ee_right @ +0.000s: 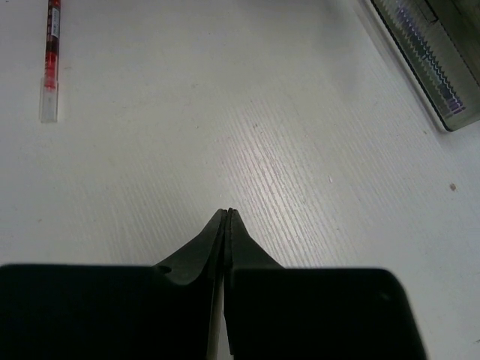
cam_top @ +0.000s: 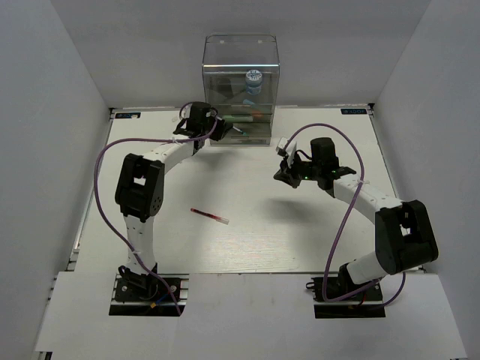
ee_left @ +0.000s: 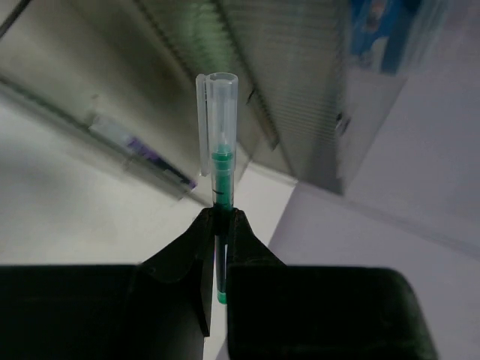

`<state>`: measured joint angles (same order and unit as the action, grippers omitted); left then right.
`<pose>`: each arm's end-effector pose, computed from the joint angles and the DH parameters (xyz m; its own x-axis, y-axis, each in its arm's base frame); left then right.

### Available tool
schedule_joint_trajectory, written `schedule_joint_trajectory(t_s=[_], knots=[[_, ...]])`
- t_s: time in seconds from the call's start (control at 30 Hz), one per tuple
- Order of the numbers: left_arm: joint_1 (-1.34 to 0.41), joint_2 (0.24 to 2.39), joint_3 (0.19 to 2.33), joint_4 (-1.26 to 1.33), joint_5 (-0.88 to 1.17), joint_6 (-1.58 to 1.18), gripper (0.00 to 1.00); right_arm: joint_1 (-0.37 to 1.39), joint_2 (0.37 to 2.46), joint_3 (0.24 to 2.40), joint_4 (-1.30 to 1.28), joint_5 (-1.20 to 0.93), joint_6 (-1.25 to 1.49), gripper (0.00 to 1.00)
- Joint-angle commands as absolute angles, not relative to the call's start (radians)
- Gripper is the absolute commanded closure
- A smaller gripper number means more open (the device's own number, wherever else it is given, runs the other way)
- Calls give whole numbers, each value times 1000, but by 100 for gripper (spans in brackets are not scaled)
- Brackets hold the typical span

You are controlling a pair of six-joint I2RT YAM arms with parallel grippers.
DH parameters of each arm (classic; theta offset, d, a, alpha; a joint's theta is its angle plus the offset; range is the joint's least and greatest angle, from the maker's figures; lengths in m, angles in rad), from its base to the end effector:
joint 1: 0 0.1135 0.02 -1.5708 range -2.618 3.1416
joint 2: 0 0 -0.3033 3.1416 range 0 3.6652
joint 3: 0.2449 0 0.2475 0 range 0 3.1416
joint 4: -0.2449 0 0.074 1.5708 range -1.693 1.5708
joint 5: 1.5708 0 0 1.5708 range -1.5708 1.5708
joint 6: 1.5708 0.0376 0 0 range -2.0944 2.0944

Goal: Sort the stationery into containers
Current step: Place the pen in the drawer, then pick up the pen from the center of the board.

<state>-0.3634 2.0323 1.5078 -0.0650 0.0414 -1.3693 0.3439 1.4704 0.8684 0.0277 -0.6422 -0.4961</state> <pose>0.4534 -0.1741 0.2547 -0.4835 -0.8635 -0.1438 -0.4316 0.3781 -0.8190 0.2832 0.1253 0.2722 -0.0959 -0.4392 -0.8932 -0.8972 0.4267 -0.1135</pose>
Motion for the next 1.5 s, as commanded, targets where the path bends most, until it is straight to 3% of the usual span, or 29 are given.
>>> schedule_joint_trajectory(t_s=[0.0, 0.13, 0.5, 0.53, 0.57, 0.67, 0.77, 0.9, 1.13, 1.3, 1.37, 1.4, 1.47], knots=[[-368, 2078, 1630, -64, -30, -1503, 100, 339, 1425, 857, 54, -652, -480, 96], [-368, 2155, 1718, -124, -74, -1598, 100, 333, 1416, 848, 55, -650, -472, 89], [-377, 2309, 1929, -205, -106, -1735, 100, 328, 1401, 838, 58, -652, -456, 86], [-377, 2318, 1940, -206, -106, -1735, 95, 328, 1401, 839, 57, -652, -459, 82], [-377, 2332, 1940, -206, -106, -1735, 79, 327, 1401, 842, 58, -650, -459, 80], [-377, 2332, 1953, -206, -97, -1735, 62, 327, 1401, 842, 55, -650, -465, 68], [-377, 2303, 1913, -206, -68, -1735, 35, 327, 1410, 848, 46, -660, -477, 60], [-377, 2226, 1797, -138, 0, -1726, 27, 328, 1423, 868, 20, -709, -492, 56], [-377, 2034, 1602, -58, 93, -1611, 26, 337, 1482, 925, -97, -816, -592, 53], [-377, 1750, 1410, -58, 124, -1462, 29, 386, 1548, 966, -156, -870, -661, 48], [-364, 1642, 1271, -84, 109, -1370, 39, 437, 1590, 991, -153, -858, -669, 47], [-353, 1526, 1159, -119, 94, -1336, 53, 452, 1604, 1002, -149, -851, -672, 47], [-353, 1398, 1051, -173, -13, -1210, 68, 528, 1664, 1032, -138, -816, -669, 46]])
